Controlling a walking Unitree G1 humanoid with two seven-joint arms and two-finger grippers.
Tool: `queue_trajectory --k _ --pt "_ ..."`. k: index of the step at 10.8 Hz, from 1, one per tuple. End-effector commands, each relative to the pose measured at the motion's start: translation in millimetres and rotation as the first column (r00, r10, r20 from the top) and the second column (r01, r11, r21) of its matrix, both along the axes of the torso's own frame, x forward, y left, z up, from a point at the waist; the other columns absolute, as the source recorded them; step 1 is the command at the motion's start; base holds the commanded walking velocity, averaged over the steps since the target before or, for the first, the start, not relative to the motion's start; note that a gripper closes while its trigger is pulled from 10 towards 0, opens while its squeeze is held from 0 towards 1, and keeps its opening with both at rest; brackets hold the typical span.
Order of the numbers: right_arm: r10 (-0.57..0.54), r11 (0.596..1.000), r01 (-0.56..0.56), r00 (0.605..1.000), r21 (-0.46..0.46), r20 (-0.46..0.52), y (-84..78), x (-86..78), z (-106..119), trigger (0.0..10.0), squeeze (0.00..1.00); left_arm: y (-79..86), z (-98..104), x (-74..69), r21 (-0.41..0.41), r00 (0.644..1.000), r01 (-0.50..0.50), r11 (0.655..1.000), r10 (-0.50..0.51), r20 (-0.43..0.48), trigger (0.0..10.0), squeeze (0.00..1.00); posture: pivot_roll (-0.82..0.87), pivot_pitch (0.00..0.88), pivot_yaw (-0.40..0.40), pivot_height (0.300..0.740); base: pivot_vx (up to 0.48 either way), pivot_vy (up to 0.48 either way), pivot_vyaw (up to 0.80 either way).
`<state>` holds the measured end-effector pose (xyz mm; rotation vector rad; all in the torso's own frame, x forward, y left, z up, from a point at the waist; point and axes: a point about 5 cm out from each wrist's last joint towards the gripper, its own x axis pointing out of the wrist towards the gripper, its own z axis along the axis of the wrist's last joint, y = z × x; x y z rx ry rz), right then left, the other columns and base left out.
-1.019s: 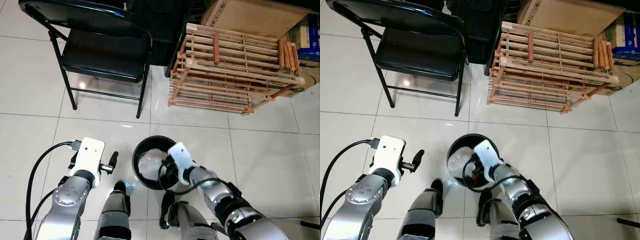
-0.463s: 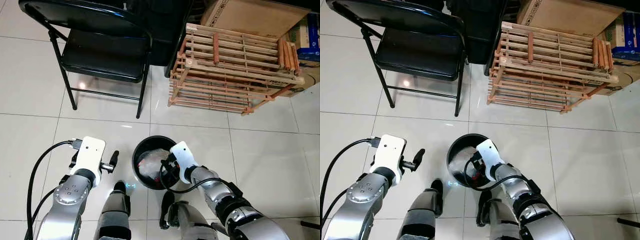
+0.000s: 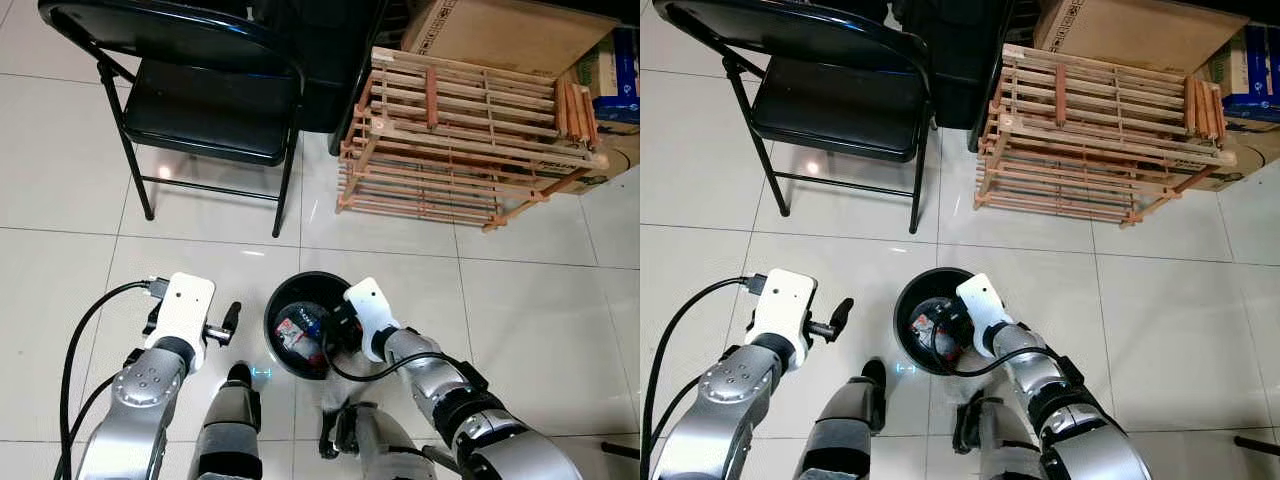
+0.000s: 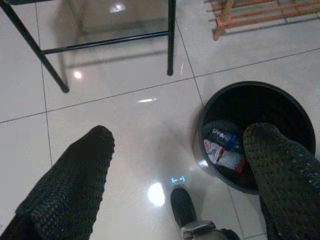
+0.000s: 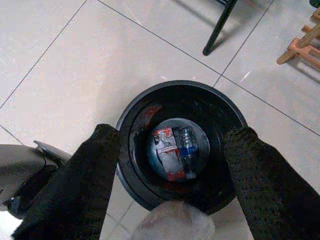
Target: Picking trash to rubbish bin
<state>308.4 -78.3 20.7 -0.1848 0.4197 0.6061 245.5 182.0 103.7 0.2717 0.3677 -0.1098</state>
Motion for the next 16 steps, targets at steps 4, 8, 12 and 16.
queue_trajectory --k 4,8,12,16 --pt "-0.069 0.998 0.069 0.997 0.004 -0.022 -18.2 -4.7 -8 10.0 1.00 -13.6 -10 6.2 -0.025 0.999 0.045 0.999 -0.045 -0.026 10.0 1.00 0.56 0.369 -0.162 0.740 0.000 0.000 0.00" --pt "-0.100 0.995 0.100 0.995 0.014 0.005 -25.6 -5.8 -9 10.0 1.00 -21.1 -10 15.5 -0.044 0.997 0.076 0.996 -0.077 -0.006 10.0 0.87 0.54 0.344 -0.156 0.740 0.000 0.000 0.00" --pt "-0.217 0.974 0.202 0.962 0.105 0.164 -51.6 1.1 14 10.0 0.03 -42.5 -10 35.9 -0.081 0.991 0.136 0.987 -0.133 0.034 10.0 0.00 0.45 0.247 -0.156 0.740 0.000 0.000 0.00" --pt "-0.376 0.921 0.311 0.870 0.234 0.321 -74.2 -15.0 54 10.0 0.00 -65.9 -8 57.7 -0.076 0.970 0.214 0.974 -0.203 0.132 10.0 0.00 0.33 0.149 -0.151 0.740 0.000 0.000 0.00"
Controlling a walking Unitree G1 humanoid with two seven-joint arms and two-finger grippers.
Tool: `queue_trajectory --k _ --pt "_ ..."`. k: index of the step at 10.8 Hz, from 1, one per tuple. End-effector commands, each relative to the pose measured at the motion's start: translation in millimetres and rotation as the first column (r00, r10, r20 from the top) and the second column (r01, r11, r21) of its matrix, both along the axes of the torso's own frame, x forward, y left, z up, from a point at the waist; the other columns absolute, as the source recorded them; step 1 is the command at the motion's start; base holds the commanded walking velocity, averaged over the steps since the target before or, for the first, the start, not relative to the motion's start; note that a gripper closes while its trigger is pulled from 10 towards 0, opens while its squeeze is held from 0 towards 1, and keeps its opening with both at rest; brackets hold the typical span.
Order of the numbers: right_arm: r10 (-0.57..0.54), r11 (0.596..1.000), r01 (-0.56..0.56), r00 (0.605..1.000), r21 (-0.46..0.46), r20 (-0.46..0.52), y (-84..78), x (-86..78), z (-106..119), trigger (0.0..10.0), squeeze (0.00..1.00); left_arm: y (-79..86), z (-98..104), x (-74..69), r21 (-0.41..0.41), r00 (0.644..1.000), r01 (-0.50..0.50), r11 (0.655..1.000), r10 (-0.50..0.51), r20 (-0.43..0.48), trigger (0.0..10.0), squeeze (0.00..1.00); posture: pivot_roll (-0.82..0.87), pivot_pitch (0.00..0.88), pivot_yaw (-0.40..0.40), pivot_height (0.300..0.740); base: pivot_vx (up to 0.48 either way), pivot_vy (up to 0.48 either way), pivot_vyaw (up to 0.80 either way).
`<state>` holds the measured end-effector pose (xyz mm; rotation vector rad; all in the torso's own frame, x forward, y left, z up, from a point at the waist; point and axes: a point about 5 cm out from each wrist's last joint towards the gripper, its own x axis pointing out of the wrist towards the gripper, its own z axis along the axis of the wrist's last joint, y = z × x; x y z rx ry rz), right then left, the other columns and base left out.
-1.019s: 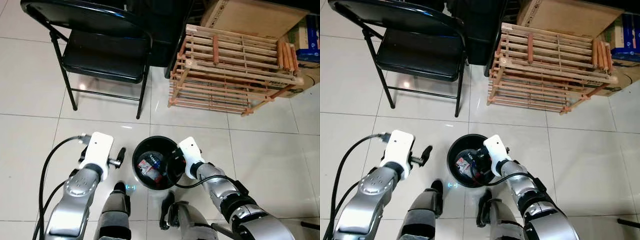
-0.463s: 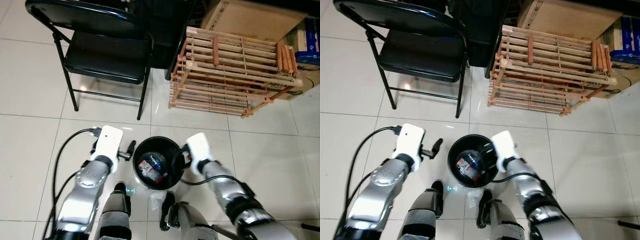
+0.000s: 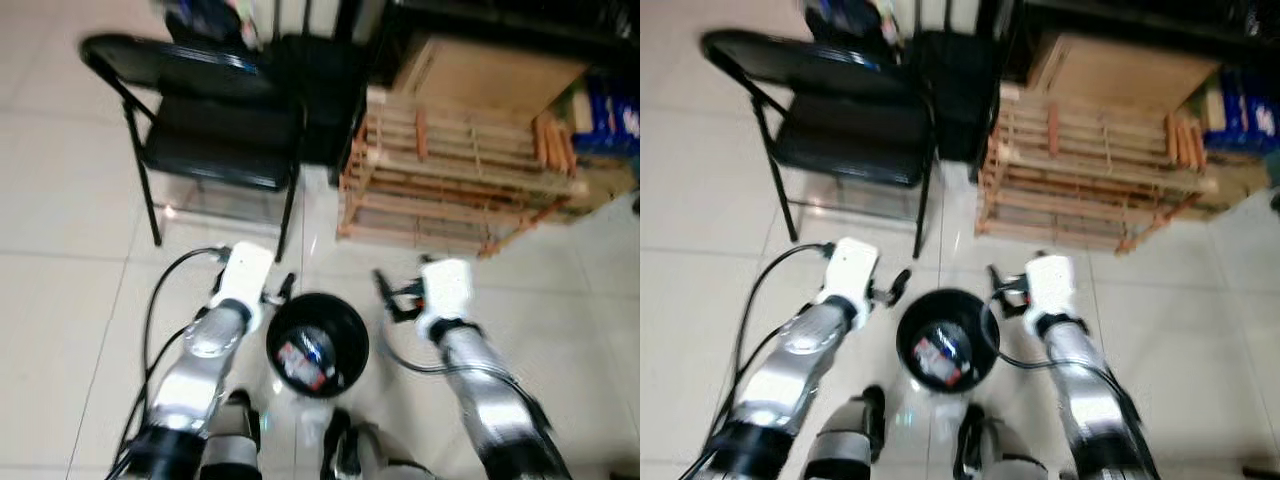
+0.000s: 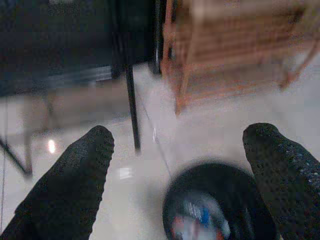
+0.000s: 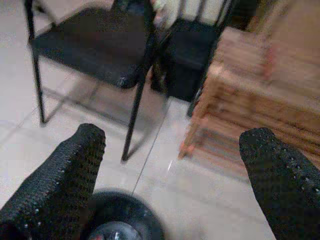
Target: Picking trash to rubbish bin
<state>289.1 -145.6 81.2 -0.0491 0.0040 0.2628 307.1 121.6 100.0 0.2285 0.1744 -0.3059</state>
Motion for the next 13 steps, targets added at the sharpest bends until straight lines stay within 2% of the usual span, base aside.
queue_trajectory --k 1,2,3,4,6,8,12,13 --pt "-0.058 0.998 0.058 0.998 0.019 0.005 -11.3 -4.3 6 10.0 0.00 -11.9 3 0.1 -0.005 0.997 0.049 0.999 -0.048 0.054 10.0 0.00 0.33 0.143 -0.149 0.740 0.000 0.000 0.00" --pt "-0.094 0.995 0.092 0.995 0.048 0.038 -15.3 -12.1 16 10.0 0.00 -14.5 12 2.0 -0.018 0.984 0.084 0.996 -0.080 0.156 10.0 0.00 0.30 0.124 -0.140 0.740 0.000 0.000 0.00" --pt "-0.140 0.988 0.135 0.988 0.075 0.065 -19.3 -21.9 26 10.0 0.00 -10.2 16 2.9 0.011 0.968 0.082 0.997 -0.082 0.235 10.0 0.00 0.27 0.111 -0.130 0.740 0.000 0.000 0.00" --pt "-0.180 0.981 0.174 0.981 0.090 0.073 -23.4 -31.1 31 10.0 0.00 -6.9 17 4.5 0.033 0.959 0.075 0.997 -0.082 0.271 10.0 0.00 0.26 0.105 -0.126 0.740 0.000 0.000 0.00" --pt "-0.247 0.965 0.240 0.967 0.107 0.056 -30.8 -50.5 37 10.0 0.00 -8.8 19 8.5 0.005 0.954 0.097 0.995 -0.095 0.284 10.0 0.00 0.22 0.085 -0.109 0.740 0.000 0.000 0.00" --pt "-0.284 0.954 0.279 0.959 0.110 0.029 -35.8 -60.0 41 10.0 0.00 -16.2 18 10.4 -0.037 0.960 0.118 0.992 -0.104 0.260 10.0 0.00 0.20 0.082 -0.106 0.740 0.000 0.000 0.00" --pt "-0.298 0.949 0.297 0.954 0.101 -0.006 -39.1 -64.1 45 10.0 0.00 -29.2 21 14.5 -0.091 0.965 0.136 0.987 -0.111 0.238 10.0 0.00 0.19 0.085 -0.104 0.740 0.000 0.000 -0.69" --pt "-0.296 0.949 0.295 0.955 0.107 -0.007 -38.1 -64.3 46 10.0 0.00 -30.2 22 14.8 -0.098 0.965 0.139 0.985 -0.113 0.236 10.0 0.00 0.19 0.085 -0.104 0.740 0.000 0.000 0.00"
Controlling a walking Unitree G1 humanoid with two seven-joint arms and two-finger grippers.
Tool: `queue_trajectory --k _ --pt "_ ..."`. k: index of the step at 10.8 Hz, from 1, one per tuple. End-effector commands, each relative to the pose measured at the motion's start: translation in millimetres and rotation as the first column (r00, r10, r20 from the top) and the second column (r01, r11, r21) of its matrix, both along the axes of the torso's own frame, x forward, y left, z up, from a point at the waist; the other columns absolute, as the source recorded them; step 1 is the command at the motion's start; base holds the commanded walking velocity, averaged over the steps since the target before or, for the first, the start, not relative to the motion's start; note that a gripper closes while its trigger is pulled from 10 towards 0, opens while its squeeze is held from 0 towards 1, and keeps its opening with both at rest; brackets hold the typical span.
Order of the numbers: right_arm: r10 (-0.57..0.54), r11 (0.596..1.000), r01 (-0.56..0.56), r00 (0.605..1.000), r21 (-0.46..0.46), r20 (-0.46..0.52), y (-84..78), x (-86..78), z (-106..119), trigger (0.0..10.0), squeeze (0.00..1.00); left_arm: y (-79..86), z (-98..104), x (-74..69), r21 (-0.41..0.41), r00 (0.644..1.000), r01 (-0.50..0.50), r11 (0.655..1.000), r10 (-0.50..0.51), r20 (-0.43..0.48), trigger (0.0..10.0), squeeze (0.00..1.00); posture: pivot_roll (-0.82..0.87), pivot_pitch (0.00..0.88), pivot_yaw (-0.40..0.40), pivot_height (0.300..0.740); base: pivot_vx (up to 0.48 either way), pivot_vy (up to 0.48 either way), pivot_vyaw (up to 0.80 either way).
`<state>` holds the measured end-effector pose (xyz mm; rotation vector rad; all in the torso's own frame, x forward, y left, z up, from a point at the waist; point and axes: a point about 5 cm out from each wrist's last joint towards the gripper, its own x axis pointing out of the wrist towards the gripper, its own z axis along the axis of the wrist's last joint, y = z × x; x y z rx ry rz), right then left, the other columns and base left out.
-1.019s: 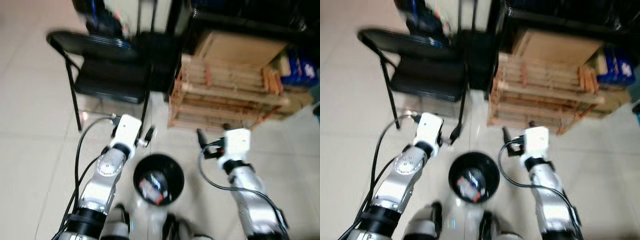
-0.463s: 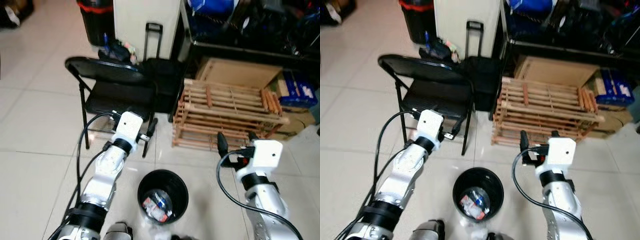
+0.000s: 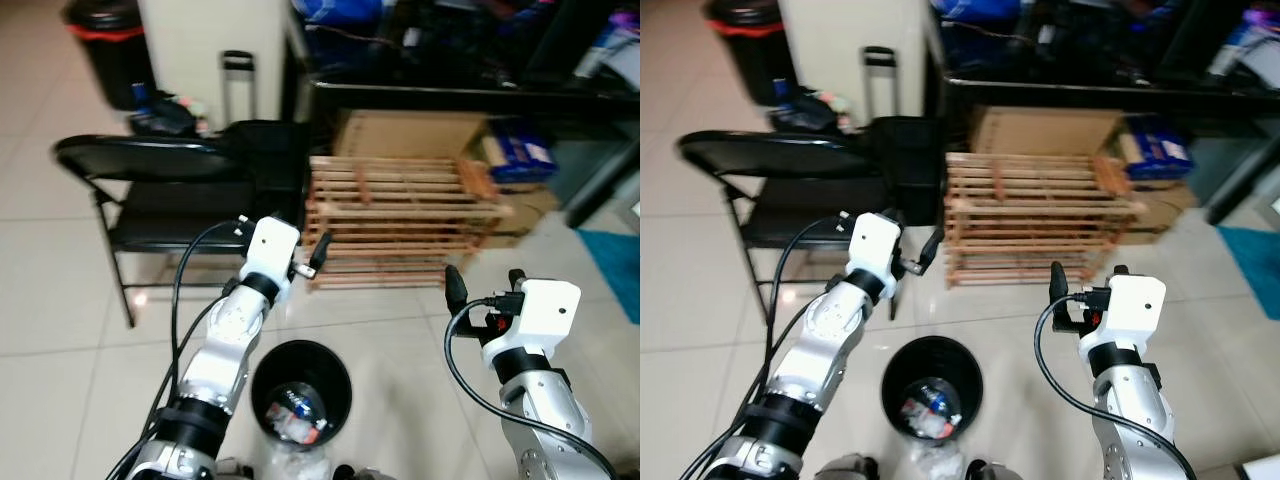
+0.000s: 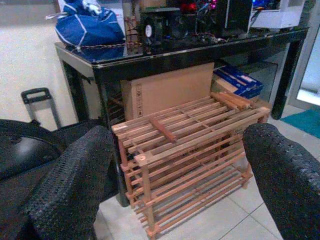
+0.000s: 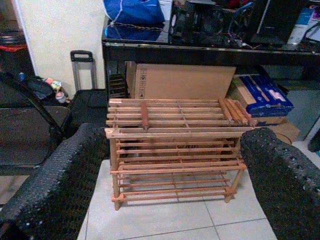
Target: Picking trash to rubbish bin
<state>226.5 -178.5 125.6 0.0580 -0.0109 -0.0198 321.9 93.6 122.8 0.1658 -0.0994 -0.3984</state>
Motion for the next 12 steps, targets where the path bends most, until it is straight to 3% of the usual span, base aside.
queue_trajectory --k 1,7,12 --pt "-0.013 1.000 0.013 1.000 0.002 -0.003 -4.0 -2.0 2.0 10.0 0.00 -2.8 -1.4 0.6 -0.006 1.000 0.010 1.000 -0.010 -0.022 10.0 0.00 0.18 0.082 -0.106 0.740 0.000 0.000 0.00" --pt "-0.007 1.000 0.007 1.000 0.009 -0.017 -3.7 -1.4 1.1 10.0 0.00 -0.8 -7.0 0.9 0.007 0.998 0.001 1.000 0.000 -0.056 10.0 0.00 0.18 0.087 -0.106 0.740 0.000 0.000 0.00" --pt "-0.005 1.000 0.005 1.000 0.015 -0.022 -2.9 -0.1 -0.3 10.0 0.00 0.1 -9.1 2.6 0.016 0.998 0.001 1.000 0.001 -0.068 10.0 0.00 0.19 0.086 -0.103 0.740 -0.305 -0.097 0.00"
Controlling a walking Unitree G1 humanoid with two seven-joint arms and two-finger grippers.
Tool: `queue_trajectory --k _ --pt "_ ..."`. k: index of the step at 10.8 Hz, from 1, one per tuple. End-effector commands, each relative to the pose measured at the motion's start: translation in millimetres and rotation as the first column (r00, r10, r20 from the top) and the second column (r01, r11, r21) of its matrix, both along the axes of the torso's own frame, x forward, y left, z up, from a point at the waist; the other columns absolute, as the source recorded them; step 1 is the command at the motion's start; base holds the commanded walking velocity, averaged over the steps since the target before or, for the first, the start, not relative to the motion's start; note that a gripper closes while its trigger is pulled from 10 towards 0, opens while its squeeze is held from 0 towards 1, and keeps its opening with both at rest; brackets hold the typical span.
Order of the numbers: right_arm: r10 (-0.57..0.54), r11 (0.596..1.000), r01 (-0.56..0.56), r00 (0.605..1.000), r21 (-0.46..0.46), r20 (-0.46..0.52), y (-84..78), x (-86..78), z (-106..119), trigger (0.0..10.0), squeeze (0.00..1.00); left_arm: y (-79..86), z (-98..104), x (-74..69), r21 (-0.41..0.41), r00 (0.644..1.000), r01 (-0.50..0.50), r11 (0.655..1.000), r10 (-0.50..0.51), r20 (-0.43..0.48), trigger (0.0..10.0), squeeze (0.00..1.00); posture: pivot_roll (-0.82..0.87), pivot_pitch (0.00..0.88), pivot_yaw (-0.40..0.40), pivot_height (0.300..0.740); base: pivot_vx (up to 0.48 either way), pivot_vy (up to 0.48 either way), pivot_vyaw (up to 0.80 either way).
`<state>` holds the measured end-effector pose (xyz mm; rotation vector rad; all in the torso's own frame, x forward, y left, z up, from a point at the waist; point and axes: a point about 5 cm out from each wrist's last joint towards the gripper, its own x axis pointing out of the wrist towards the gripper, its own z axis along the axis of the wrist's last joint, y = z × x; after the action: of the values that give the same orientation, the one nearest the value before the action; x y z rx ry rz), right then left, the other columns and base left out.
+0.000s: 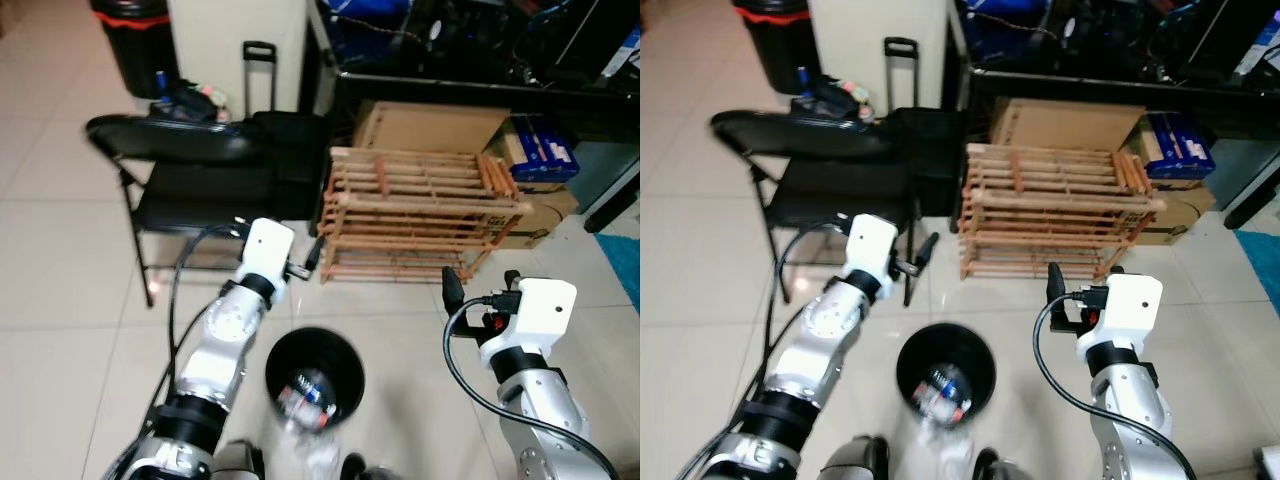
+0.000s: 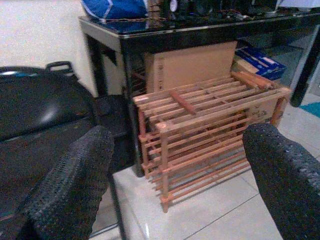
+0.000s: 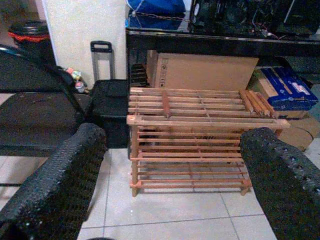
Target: Picking trash to rubbish bin
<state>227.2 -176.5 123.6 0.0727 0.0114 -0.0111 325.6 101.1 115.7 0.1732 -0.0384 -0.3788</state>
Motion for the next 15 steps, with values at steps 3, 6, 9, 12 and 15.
queue_trajectory --k 3,6,9,12,15 --pt "-0.015 1.000 0.015 1.000 -0.002 0.000 -5.5 0.4 1.5 10.0 0.00 -8.1 -2.7 -0.9 -0.004 0.999 0.029 1.000 -0.029 -0.017 10.0 0.00 0.18 0.085 -0.100 0.740 -0.338 -0.245 0.00" --pt "-0.020 1.000 0.020 1.000 -0.004 0.002 -5.7 0.1 2.0 10.0 0.00 -10.3 -3.8 -0.2 -0.005 0.999 0.035 0.999 -0.035 -0.020 10.0 0.00 0.18 0.083 -0.099 0.740 -0.325 -0.241 0.00" --pt "-0.025 1.000 0.025 1.000 -0.004 0.005 -6.5 -0.1 2.5 10.0 0.00 -11.3 -4.2 -0.1 -0.002 0.999 0.040 0.999 -0.040 -0.019 10.0 0.00 0.18 0.084 -0.099 0.740 -0.301 0.000 0.00" --pt "-0.024 1.000 0.024 1.000 -0.003 0.006 -6.0 1.6 2.3 10.0 0.00 -11.0 -4.4 1.5 0.000 0.999 0.036 0.999 -0.036 -0.018 10.0 0.00 0.18 0.082 -0.096 0.740 -0.095 0.000 0.00" --pt "-0.019 1.000 0.019 1.000 0.001 0.005 -3.3 4.4 1.1 10.0 0.00 -11.9 -5.5 4.1 -0.015 0.999 0.023 1.000 -0.023 -0.025 10.0 0.00 0.18 0.083 -0.096 0.740 0.000 0.000 0.00"
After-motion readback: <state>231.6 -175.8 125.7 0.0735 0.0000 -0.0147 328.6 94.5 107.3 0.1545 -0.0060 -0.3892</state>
